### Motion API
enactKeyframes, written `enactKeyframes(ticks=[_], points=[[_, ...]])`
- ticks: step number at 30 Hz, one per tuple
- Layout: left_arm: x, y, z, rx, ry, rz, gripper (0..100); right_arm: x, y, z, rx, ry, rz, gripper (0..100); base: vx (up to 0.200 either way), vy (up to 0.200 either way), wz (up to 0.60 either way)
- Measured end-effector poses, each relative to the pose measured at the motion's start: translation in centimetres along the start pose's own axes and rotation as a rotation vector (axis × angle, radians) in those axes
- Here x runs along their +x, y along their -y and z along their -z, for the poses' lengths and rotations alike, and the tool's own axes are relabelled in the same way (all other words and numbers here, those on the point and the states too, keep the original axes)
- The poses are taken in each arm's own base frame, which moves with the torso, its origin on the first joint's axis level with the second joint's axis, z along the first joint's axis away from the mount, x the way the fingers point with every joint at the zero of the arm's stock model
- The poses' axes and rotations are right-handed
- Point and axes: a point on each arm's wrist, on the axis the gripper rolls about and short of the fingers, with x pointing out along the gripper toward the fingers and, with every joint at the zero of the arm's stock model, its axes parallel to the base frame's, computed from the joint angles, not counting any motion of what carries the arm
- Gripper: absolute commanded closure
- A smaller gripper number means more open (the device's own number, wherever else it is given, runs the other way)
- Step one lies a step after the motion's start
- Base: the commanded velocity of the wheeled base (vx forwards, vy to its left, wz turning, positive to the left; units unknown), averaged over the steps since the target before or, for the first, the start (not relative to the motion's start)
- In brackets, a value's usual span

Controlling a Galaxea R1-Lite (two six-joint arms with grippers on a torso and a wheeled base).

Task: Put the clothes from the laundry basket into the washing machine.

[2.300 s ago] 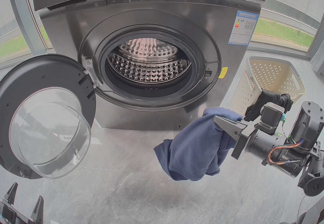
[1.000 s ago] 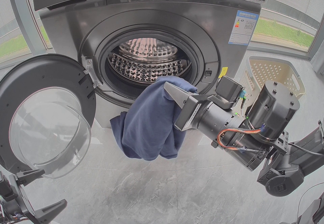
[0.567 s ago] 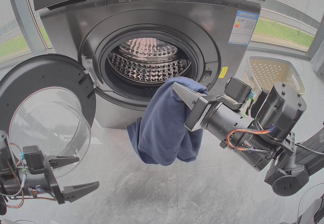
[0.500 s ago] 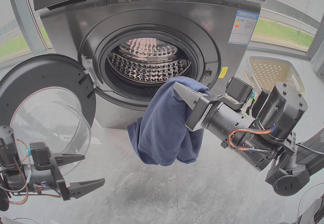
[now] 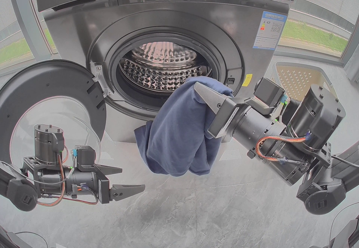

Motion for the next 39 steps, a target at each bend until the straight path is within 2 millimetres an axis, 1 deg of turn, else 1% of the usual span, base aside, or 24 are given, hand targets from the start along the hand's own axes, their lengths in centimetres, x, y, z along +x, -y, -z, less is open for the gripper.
enactKeyframes(ticks=[13,21,30,39], points=[[3.8,-2.3,1.1,-0.033,-0.041,-0.005,0,0.1,-0.1,-0.1,0.001,0.004,-0.003,100,0.000,0.000,0.00],[6.6,-3.8,2.0,-0.056,-0.018,-0.001,0,0.0,-0.1,0.0,0.002,0.003,-0.004,100,0.000,0.000,0.00],[9.1,-5.5,2.8,-0.120,-0.002,-0.007,0,-0.1,-0.4,0.1,0.006,-0.002,-0.010,100,0.000,0.000,0.00],[11.4,-6.6,2.7,-0.142,0.029,0.003,0,-0.1,-0.5,0.2,0.008,-0.006,-0.013,100,0.000,0.000,0.00]])
